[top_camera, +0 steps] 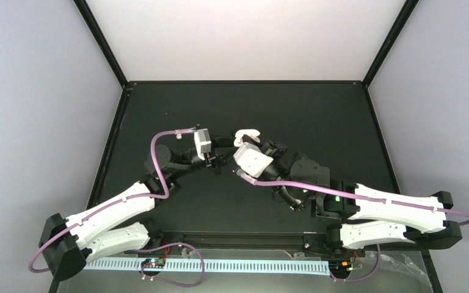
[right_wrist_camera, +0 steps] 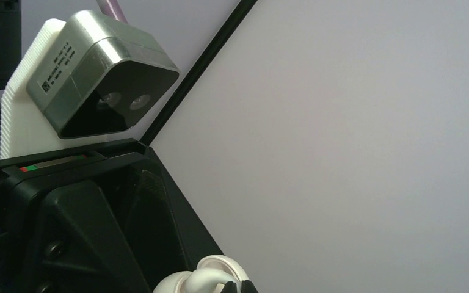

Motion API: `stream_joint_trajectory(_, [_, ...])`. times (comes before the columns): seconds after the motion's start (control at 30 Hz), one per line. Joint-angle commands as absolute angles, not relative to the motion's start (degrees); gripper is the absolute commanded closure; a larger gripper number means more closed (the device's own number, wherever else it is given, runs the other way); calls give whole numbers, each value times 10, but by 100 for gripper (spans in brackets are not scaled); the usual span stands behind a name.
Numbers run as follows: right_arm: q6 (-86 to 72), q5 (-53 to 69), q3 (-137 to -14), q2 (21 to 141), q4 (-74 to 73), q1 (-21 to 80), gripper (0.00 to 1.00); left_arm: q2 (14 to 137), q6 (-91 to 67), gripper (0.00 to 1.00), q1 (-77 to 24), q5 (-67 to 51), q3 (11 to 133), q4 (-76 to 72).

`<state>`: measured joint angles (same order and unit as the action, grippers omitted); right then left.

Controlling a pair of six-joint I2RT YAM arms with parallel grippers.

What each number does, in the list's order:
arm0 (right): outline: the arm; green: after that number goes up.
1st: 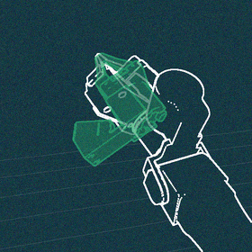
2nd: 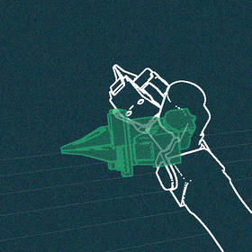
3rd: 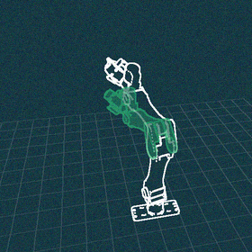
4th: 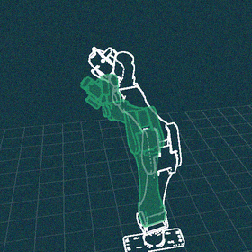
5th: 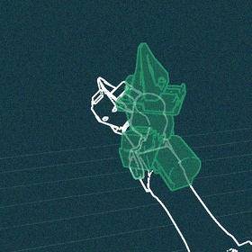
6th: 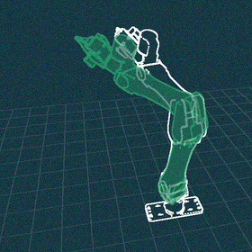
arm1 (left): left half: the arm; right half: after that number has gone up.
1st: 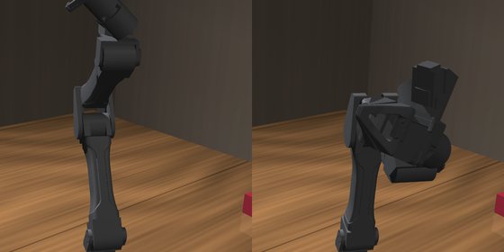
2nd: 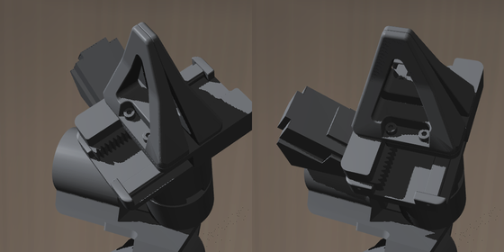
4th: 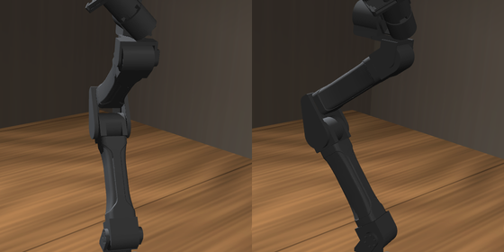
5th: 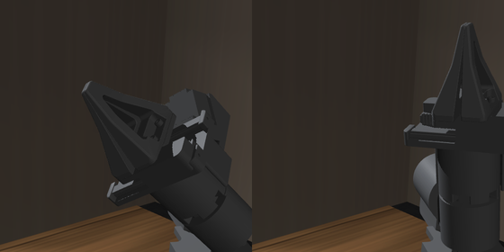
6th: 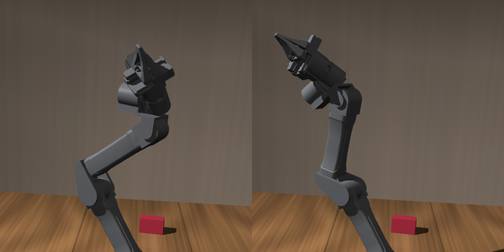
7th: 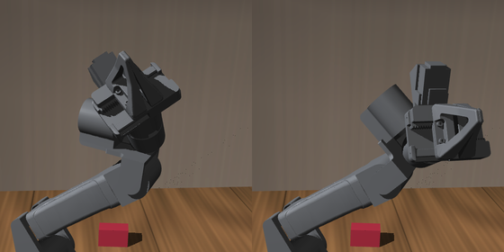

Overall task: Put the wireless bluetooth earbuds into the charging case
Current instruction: Place the earbud in the charging case.

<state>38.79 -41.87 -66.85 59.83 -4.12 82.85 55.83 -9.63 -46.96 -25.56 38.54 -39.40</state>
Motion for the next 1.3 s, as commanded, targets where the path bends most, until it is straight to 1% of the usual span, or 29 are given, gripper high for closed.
stream_joint_trajectory(0.0, [408, -439, -660, 598, -16, 832, 99, 547, -102, 99, -472, -265, 410, -409])
stream_joint_trajectory(0.43, [422, -459, -651, 602, -5, 832, 99, 545, -117, 98, -472, -261, 410, -411])
stream_joint_trajectory(1.1, [436, -463, -644, 610, 0, 846, 99, 548, -148, 99, -471, -240, 431, -406])
stream_joint_trajectory(1.27, [424, -448, -643, 603, -12, 851, 99, 548, -149, 98, -472, -234, 435, -408])
